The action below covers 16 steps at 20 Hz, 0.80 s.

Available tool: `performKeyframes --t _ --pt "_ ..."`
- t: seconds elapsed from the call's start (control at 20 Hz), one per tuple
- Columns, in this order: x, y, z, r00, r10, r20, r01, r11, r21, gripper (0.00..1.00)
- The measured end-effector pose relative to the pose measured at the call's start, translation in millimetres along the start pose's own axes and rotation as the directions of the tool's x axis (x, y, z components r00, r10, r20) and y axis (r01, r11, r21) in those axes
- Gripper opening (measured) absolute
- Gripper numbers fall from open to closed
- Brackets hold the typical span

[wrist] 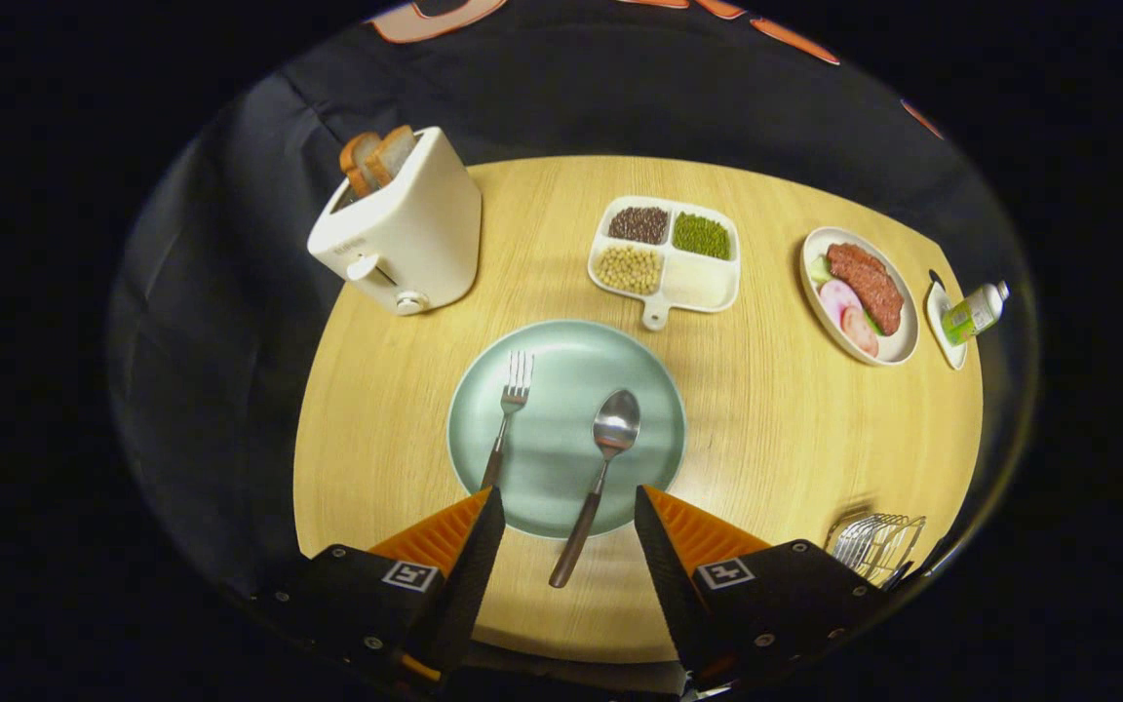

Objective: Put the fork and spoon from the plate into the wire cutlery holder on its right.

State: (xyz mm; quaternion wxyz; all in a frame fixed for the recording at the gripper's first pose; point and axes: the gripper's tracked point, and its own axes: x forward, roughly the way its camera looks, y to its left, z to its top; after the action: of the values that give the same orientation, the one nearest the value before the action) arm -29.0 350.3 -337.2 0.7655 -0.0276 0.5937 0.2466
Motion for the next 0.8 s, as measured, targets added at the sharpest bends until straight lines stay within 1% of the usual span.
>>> performKeyframes --t 0.15,0.3,0.45,0.5,0.55,0.6,0.75,0.8 --pt "26 1 -8 0.997 -0.007 -0.07 0.01 0.999 0.04 0.74" --pt "50 -4 -17 0.991 -0.044 -0.128 0.055 0.995 0.082 0.65" --pt "64 -7 -24 0.981 -0.066 -0.18 0.092 0.987 0.135 0.58" --pt "68 -7 -26 0.979 -0.073 -0.19 0.101 0.985 0.143 0.52" --pt "71 -11 -27 0.976 -0.088 -0.2 0.118 0.982 0.144 0.48" --pt "74 -13 -27 0.974 -0.099 -0.203 0.13 0.981 0.144 0.42" --pt "82 -18 -31 0.969 -0.129 -0.212 0.158 0.979 0.128 0.27" --pt "86 -20 -32 0.968 -0.137 -0.208 0.166 0.978 0.13 0.2"
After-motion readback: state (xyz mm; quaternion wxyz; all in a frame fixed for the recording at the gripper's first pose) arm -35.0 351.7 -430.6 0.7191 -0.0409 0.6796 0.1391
